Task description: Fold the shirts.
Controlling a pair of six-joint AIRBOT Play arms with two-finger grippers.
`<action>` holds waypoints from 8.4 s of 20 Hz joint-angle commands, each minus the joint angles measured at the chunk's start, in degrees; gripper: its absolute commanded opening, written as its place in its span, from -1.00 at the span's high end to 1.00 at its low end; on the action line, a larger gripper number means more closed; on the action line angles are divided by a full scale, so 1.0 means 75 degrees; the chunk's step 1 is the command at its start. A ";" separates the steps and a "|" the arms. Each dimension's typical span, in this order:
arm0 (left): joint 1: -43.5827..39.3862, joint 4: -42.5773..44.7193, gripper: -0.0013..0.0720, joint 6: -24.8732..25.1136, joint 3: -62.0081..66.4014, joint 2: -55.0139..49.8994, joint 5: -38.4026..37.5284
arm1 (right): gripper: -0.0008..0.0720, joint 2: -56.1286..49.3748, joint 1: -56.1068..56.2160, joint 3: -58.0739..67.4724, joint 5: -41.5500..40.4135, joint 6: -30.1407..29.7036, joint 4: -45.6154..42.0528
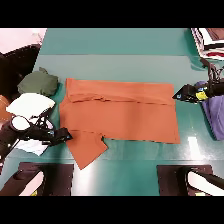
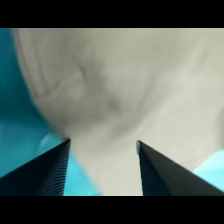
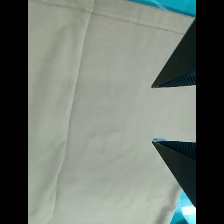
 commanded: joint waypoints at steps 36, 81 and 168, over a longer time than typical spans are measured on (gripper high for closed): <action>-0.0003 0.0283 0.90 0.1169 0.1422 0.0254 -0.2090 | 0.93 0.1521 -0.0935 -0.3730 0.1192 -0.0047 -0.1827; -0.2095 -0.0207 0.90 0.1137 0.7175 -0.4809 0.0831 | -0.08 -0.3596 -0.1099 0.0134 -0.0026 -0.1349 0.1026; -0.2390 0.1064 0.90 0.1367 0.9952 -0.4505 -0.0586 | 0.93 -0.2929 -0.2192 0.4412 -0.1285 0.0627 0.1172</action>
